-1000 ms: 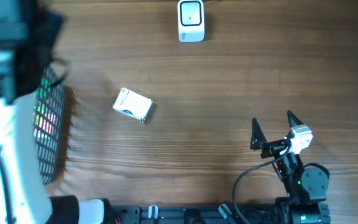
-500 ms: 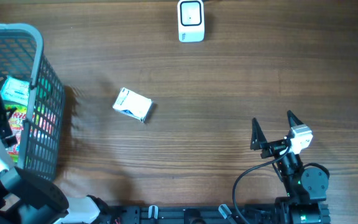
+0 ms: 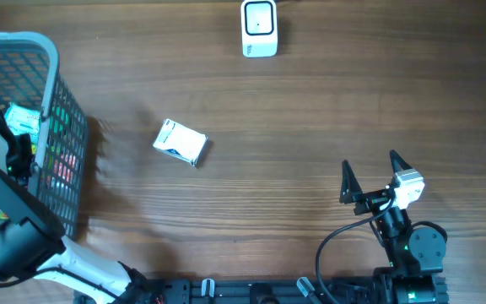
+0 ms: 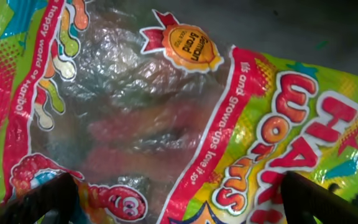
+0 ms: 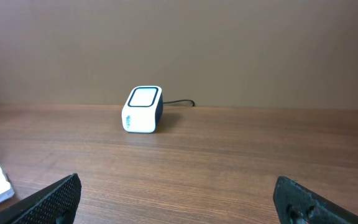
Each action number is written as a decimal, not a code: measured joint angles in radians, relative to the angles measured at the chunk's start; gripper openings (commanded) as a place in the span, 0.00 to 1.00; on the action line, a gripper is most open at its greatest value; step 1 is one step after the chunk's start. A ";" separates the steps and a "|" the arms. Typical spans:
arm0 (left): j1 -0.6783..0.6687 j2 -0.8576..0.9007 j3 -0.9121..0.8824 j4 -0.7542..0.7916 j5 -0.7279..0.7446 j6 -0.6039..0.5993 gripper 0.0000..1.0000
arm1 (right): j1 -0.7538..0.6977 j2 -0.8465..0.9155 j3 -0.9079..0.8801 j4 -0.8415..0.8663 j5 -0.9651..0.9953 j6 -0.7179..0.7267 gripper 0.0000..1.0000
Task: Scan the item barcode
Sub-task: 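Reach the left gripper into the basket and grasp the Haribo bag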
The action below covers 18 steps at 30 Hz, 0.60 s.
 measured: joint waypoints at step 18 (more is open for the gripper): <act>0.000 -0.242 0.523 -0.433 0.068 0.014 0.04 | 0.000 0.000 0.000 0.000 0.000 0.000 1.00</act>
